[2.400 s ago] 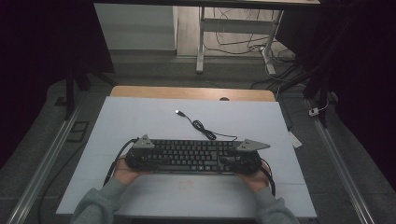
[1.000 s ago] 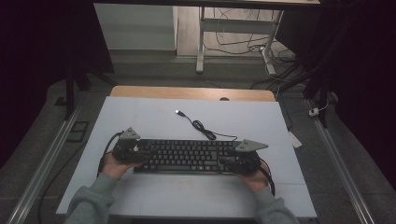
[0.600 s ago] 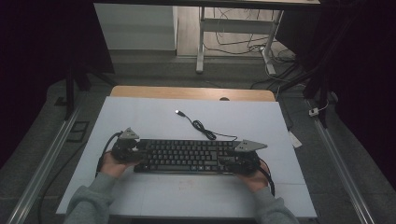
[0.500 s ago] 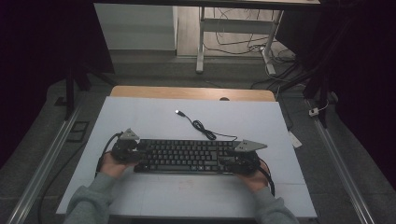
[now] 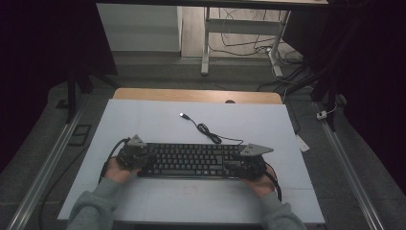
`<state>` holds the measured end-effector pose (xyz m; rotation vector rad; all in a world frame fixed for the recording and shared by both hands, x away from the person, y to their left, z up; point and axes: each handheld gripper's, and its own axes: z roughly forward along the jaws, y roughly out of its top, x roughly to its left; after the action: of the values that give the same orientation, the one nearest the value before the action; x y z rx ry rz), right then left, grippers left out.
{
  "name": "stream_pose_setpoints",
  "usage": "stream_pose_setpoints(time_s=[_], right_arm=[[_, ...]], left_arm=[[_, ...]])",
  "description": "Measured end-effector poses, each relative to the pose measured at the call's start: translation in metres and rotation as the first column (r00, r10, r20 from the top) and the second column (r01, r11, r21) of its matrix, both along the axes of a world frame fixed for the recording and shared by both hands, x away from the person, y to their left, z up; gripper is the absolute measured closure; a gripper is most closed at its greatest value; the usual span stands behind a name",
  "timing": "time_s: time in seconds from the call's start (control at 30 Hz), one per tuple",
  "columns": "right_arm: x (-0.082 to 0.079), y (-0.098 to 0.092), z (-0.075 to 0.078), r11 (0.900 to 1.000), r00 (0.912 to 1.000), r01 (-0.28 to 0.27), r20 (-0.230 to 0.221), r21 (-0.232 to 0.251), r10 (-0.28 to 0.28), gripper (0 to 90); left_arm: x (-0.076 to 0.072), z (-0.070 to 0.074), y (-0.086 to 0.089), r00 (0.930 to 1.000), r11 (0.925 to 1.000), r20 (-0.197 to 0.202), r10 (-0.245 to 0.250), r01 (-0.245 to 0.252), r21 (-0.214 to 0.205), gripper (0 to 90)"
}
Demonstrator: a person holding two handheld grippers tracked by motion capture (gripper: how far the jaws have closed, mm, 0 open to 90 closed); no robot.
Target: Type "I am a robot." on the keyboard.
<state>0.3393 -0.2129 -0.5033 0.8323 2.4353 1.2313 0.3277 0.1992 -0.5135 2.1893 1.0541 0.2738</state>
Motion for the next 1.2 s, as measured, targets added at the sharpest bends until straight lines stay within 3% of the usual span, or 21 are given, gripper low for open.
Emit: stream_pose_setpoints(time_s=[0.5, 0.57, 0.7, 1.0, 1.2], right_arm=[[0.000, 0.000, 0.000, 1.0000, 1.0000, 0.002, -0.002, -0.007, -0.002, 48.2], [0.000, 0.001, -0.001, 1.0000, 1.0000, 0.002, -0.002, -0.006, -0.002, 48.2], [0.000, 0.001, -0.001, 1.0000, 1.0000, 0.003, -0.003, -0.006, -0.003, 48.1], [0.001, 0.000, 0.000, 1.0000, 1.0000, 0.003, -0.002, 0.000, -0.003, 48.1], [-0.001, 0.000, 0.001, 1.0000, 1.0000, -0.004, 0.002, -0.001, 0.004, 48.1]], left_arm=[[0.000, -0.004, -0.004, 0.9998, 0.9995, -0.013, -0.017, 0.017, 0.027, 88.9], [0.000, -0.006, -0.005, 0.9997, 0.9985, -0.016, -0.019, 0.020, 0.052, 88.9], [0.000, -0.006, -0.006, 0.9999, 0.9983, -0.007, -0.013, 0.014, 0.056, 89.0], [-0.007, 0.008, -0.002, 0.9983, 0.9988, 0.058, -0.005, 0.008, -0.048, 87.7], [-0.013, 0.019, 0.000, 0.9943, 0.9921, 0.104, 0.024, -0.011, -0.125, 66.6]])
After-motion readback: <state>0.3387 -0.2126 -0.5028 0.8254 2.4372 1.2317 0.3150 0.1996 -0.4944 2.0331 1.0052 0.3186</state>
